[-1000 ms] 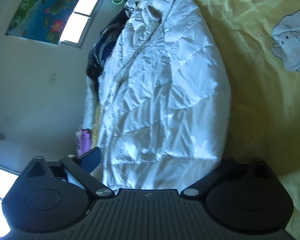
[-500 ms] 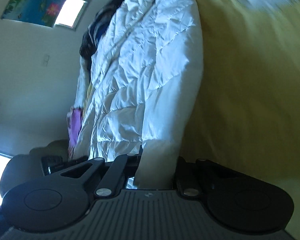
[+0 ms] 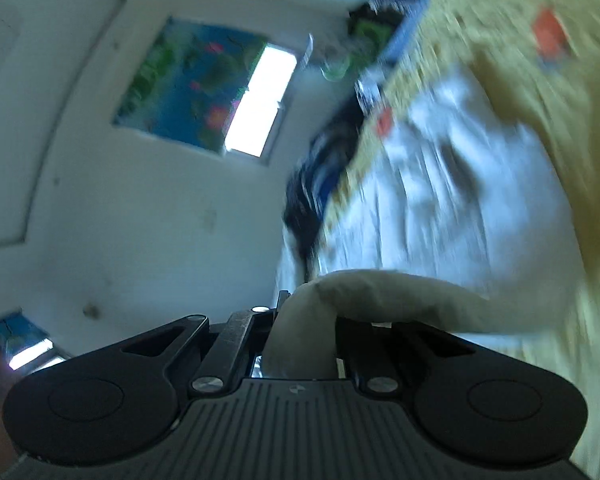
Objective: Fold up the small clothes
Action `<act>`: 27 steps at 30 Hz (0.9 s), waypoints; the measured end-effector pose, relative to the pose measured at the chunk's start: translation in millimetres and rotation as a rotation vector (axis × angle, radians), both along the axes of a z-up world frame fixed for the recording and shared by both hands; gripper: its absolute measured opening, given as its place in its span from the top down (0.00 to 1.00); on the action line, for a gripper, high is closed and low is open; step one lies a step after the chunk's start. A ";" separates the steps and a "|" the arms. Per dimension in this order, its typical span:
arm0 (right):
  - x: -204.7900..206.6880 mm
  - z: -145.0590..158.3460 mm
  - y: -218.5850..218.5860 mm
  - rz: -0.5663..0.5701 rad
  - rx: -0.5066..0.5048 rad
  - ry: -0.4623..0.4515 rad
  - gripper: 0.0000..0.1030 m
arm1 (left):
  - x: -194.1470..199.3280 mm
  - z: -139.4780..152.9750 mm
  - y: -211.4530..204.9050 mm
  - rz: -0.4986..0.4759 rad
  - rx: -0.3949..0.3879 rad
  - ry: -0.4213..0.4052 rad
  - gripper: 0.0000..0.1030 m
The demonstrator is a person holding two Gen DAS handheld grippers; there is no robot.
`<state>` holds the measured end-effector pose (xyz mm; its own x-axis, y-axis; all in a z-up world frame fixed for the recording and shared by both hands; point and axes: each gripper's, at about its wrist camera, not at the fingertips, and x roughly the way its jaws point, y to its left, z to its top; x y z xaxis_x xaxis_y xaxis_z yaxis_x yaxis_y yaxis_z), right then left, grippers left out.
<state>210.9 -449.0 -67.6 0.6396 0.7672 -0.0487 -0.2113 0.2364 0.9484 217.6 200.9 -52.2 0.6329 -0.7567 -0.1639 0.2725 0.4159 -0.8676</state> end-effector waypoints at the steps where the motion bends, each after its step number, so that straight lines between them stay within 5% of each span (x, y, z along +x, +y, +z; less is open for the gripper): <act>1: 18.5 1.1 -1.2 -0.009 0.010 -0.001 0.87 | 16.0 3.8 1.4 0.021 -0.006 -0.011 0.91; 7: 145.2 -9.1 -0.6 -0.057 0.009 0.066 0.86 | 121.9 14.7 -3.4 0.142 -0.004 0.007 0.91; 12: 229.1 -43.6 11.1 -0.107 -0.070 0.180 0.86 | 195.3 -9.2 -14.9 0.232 0.050 0.113 0.91; 17: 261.5 -99.0 21.3 -0.120 -0.027 0.325 0.79 | 237.4 -63.9 -17.8 0.290 0.017 0.349 0.91; 21: 265.3 -121.6 14.3 -0.093 0.123 0.335 0.77 | 241.7 -80.3 -10.1 0.269 -0.086 0.419 0.88; 22: 265.5 -122.5 11.4 -0.090 0.149 0.337 0.73 | 242.1 -79.3 -7.4 0.255 -0.106 0.439 0.80; 24: 261.2 -119.3 3.6 -0.107 0.190 0.323 0.59 | 238.7 -73.5 1.6 0.235 -0.174 0.457 0.46; 25: 256.1 -115.1 -0.5 -0.129 0.209 0.300 0.44 | 231.9 -64.6 6.0 0.242 -0.213 0.428 0.11; 26: 251.7 -110.3 -5.0 -0.151 0.226 0.270 0.28 | 223.4 -54.0 9.3 0.264 -0.230 0.383 0.00; 27: 245.9 -103.5 -8.0 -0.178 0.229 0.239 0.22 | 212.2 -40.5 12.8 0.289 -0.225 0.331 0.00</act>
<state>456.8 -457.0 -171.0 0.7556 0.6530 -0.0522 0.0473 0.0251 0.9986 429.7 213.7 -92.7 0.7637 -0.5976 -0.2441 -0.1317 0.2259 -0.9652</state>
